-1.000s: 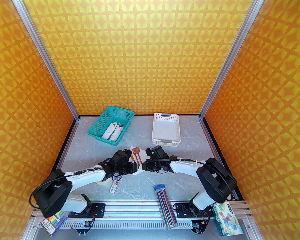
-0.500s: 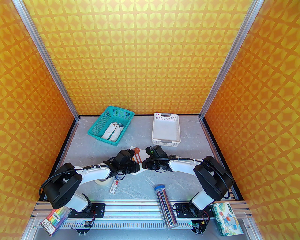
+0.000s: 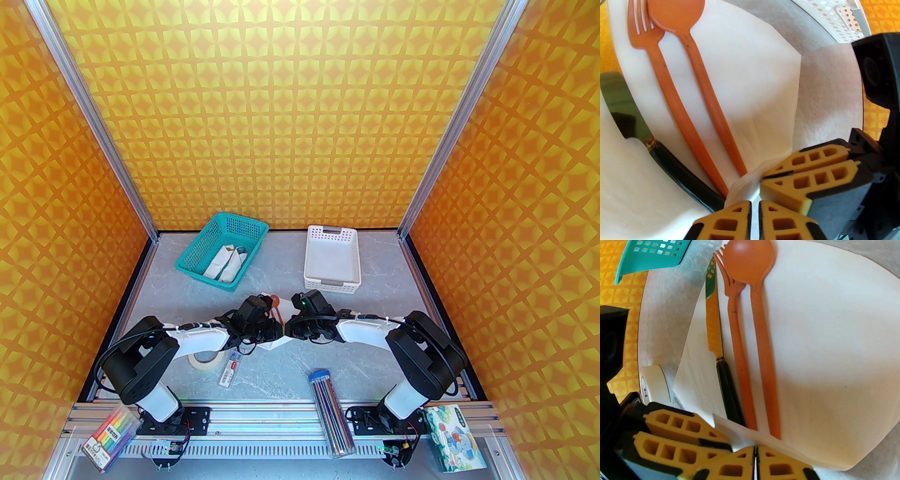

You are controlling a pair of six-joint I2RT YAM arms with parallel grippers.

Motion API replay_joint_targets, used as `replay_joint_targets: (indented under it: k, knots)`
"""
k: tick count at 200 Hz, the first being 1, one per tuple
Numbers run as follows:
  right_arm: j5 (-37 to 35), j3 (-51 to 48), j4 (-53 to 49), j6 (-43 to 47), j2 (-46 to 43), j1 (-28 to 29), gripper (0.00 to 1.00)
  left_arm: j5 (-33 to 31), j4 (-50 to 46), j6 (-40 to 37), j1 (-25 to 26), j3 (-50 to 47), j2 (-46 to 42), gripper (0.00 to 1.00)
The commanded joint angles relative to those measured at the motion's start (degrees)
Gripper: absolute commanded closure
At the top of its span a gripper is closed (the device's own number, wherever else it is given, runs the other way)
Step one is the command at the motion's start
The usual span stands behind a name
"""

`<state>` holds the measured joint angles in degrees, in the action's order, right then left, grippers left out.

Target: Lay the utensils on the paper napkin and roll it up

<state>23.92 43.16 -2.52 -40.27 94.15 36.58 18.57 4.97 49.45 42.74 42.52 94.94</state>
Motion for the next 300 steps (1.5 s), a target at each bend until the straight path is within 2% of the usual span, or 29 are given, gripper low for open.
replay_joint_targets:
  k: [1,32,56,97,171,218,300]
  knots:
    - [-0.7,1.1,-0.1,0.5,-1.1,0.0,0.89,-1.3,-0.3,-0.5,-0.6,1.8,0.9,0.86]
    - [-0.6,2.0,-2.5,1.9,-3.7,-1.3,0.82,-1.6,-0.3,-0.7,-1.2,1.6,1.2,0.86]
    - [-3.1,2.8,-8.3,5.0,-5.9,-4.4,0.77,-1.6,-0.3,-0.8,-1.3,2.0,1.5,0.86]
    - [-14.0,7.3,-20.8,12.7,-6.4,-6.3,0.65,-1.6,0.3,-0.4,-1.3,1.4,1.7,0.86]
    - [-19.2,11.9,-19.5,14.6,1.1,-7.7,0.46,-1.6,-0.1,-0.4,-1.3,1.8,2.2,0.86]
    - [-19.7,14.9,-18.7,15.2,5.2,-7.7,0.39,-1.6,0.0,-0.2,-1.3,1.8,2.4,0.86]
    - [-18.6,16.3,-17.5,14.5,9.8,-7.6,0.36,-1.6,0.3,0.0,-1.3,1.4,2.3,0.86]
